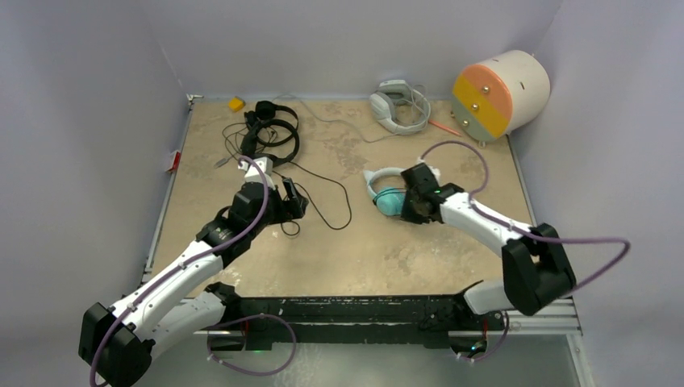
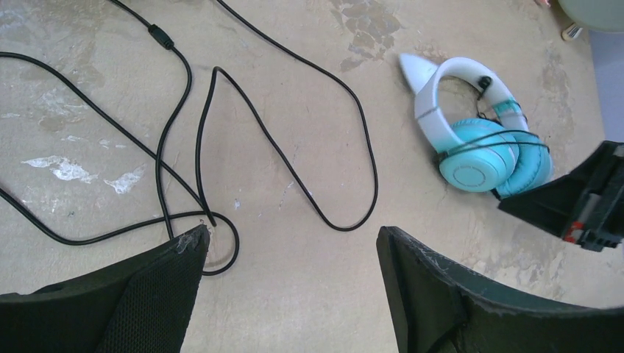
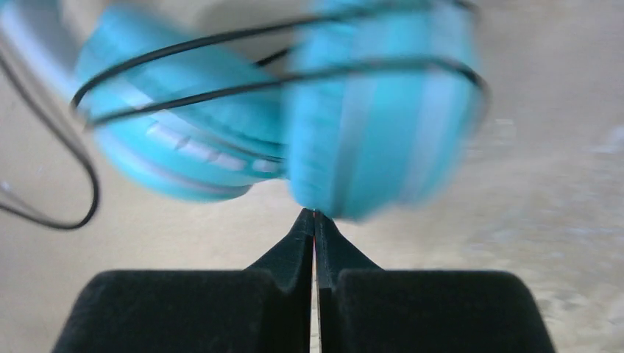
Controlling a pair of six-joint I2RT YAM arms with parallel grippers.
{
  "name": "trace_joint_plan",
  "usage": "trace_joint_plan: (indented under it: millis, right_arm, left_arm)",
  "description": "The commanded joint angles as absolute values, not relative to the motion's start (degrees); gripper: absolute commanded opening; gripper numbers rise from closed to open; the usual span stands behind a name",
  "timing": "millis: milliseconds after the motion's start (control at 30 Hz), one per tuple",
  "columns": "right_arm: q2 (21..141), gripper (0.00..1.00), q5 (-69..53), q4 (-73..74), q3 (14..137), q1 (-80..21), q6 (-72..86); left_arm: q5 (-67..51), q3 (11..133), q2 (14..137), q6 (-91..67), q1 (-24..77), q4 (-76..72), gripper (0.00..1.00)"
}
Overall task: Wrap the headphones
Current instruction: Move the headphones to the corner of the board.
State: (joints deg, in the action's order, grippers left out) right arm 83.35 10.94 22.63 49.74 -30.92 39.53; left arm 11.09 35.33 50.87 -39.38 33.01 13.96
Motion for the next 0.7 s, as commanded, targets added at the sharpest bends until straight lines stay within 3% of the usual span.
trace_joint_plan:
  millis: [0,100,433,667]
  right_arm:
    - [75.88,0.0,12.36,24.7,45.13,-21.75,37.36]
    - [73.17,0.0,10.84,24.22,44.56,-17.55,34.68]
    - [68.57,0.04,2.71,22.02,46.34,-17.48,26.51]
    - [73.21,0.1,6.26,22.84,56.34,-28.33,26.95]
  left_arm:
    - [10.9,35.24,50.92,-38.5,32.69,11.16,0.83]
    - [10.75,35.24,51.19,-38.58,32.64,10.99,0.83]
    - [11.67,35.92,51.27,-37.89,32.65,11.91,0.83]
    - [11.48,37.87,52.6,-37.56,32.68,12.03,0.84]
